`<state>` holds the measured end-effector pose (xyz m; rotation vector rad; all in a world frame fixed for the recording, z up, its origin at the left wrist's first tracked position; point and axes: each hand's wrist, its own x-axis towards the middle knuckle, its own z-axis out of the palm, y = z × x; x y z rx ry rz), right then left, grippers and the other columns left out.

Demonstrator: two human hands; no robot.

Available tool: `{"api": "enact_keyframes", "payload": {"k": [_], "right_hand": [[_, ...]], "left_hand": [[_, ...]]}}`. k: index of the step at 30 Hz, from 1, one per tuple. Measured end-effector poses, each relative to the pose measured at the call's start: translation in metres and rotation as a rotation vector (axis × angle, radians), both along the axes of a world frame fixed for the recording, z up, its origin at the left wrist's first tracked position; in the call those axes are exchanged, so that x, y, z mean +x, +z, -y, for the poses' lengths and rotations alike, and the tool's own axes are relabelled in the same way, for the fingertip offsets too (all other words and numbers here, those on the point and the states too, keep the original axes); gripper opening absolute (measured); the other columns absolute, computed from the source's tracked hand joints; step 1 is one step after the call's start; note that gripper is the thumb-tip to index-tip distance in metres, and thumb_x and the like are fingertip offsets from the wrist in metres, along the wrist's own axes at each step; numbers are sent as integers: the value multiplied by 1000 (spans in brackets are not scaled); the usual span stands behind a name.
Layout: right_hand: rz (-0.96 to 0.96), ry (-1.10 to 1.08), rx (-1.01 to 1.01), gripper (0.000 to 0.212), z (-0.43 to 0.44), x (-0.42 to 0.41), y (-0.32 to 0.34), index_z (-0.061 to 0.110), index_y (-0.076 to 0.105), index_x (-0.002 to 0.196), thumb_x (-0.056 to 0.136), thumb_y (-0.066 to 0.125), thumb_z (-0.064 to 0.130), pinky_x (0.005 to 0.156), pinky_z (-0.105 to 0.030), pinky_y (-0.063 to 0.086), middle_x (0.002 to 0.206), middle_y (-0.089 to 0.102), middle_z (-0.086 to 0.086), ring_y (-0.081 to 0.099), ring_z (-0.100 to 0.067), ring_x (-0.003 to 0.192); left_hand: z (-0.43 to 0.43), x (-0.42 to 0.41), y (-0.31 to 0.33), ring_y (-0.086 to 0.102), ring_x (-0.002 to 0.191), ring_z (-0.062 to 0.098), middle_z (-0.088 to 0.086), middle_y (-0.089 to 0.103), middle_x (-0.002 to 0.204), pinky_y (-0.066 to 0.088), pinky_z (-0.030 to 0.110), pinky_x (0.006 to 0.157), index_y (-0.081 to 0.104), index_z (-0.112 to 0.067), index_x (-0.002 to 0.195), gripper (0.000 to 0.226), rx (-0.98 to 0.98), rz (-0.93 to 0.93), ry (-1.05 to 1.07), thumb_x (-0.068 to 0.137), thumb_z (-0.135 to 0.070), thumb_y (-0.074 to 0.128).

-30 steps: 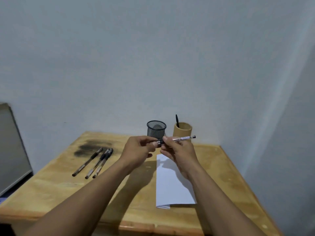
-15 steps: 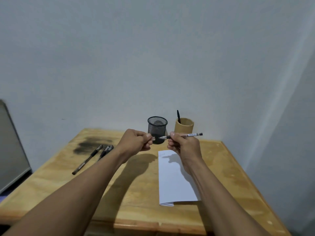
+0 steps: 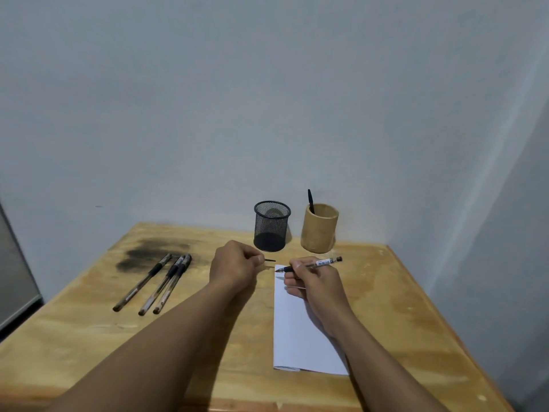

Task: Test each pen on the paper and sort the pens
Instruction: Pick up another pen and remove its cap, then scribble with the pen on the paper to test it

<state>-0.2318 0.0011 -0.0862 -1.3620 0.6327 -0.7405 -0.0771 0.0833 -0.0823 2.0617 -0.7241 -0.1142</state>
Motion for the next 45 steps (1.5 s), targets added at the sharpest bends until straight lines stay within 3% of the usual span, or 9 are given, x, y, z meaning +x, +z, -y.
{"api": "enact_keyframes", "payload": {"k": [8, 13, 17, 20, 23, 29, 34, 38, 45], "right_hand": [[-12, 5, -62, 13, 3, -8, -5, 7, 71, 101, 101, 59, 12, 72, -32, 62, 91, 75, -20, 70, -21, 75], [-23, -35, -84, 15, 3, -5, -8, 12, 73, 99, 101, 59, 14, 72, -33, 63, 89, 76, -15, 71, -21, 76], [-22, -67, -35, 16, 3, -1, -9, 12, 74, 100, 102, 59, 16, 66, -31, 59, 88, 75, -13, 69, -20, 75], [-26, -89, -5, 14, 2, 1, -7, 9, 73, 98, 100, 61, 16, 64, -31, 58, 84, 74, -13, 68, -19, 73], [-50, -102, -21, 11, 0, 2, -4, 7, 71, 93, 98, 64, 13, 63, -32, 57, 77, 69, -10, 65, -17, 70], [-263, -115, -182, 13, 9, 7, -4, 6, 73, 88, 94, 65, 15, 49, -27, 50, 68, 68, -9, 61, -17, 60], [-310, -118, -318, 18, 16, 8, -6, 8, 71, 83, 93, 69, 23, 52, -28, 51, 68, 73, -5, 66, -16, 58], [-308, -124, -393, 18, 17, 7, -15, 13, 69, 80, 90, 72, 28, 66, -43, 60, 69, 75, -2, 73, -20, 68], [-389, -99, -490, 19, 15, 7, -14, 13, 71, 82, 90, 71, 30, 67, -41, 62, 69, 74, 2, 72, -14, 66]], "left_hand": [[28, -3, -10, 65, 92, 18, -5, 77, 102, 52, 32, 77, 80, -30, 98, 15, 146, 137, 5, 88, -37, 71], [20, -5, -8, 65, 102, 22, 0, 75, 112, 51, 32, 83, 77, -27, 109, 23, 78, 114, -4, 90, -36, 68], [-6, -14, -9, 65, 102, 20, -1, 74, 115, 47, 30, 78, 74, -26, 115, 28, 119, 280, -67, 96, -37, 58], [-31, -28, -13, 62, 110, 18, -5, 70, 122, 51, 35, 88, 72, -28, 119, 39, 197, 386, -193, 93, -50, 54], [-45, -38, -16, 56, 117, 20, 0, 67, 125, 46, 37, 94, 70, -29, 115, 42, 297, 468, -300, 90, -57, 52], [-42, -34, -24, 31, 144, 20, -1, 41, 155, 22, 47, 118, 43, -47, 143, 53, 444, 453, -334, 93, -63, 39], [-42, -34, -30, 23, 147, 18, -2, 35, 157, 11, 48, 121, 35, -46, 148, 57, 449, 455, -335, 93, -62, 33], [-40, -32, -33, 16, 150, 20, 0, 30, 160, 6, 50, 122, 28, -48, 150, 59, 480, 452, -347, 93, -64, 27], [-39, -31, -35, 17, 150, 19, -2, 30, 160, 6, 50, 122, 33, -48, 148, 59, 471, 448, -331, 92, -64, 28]]}}
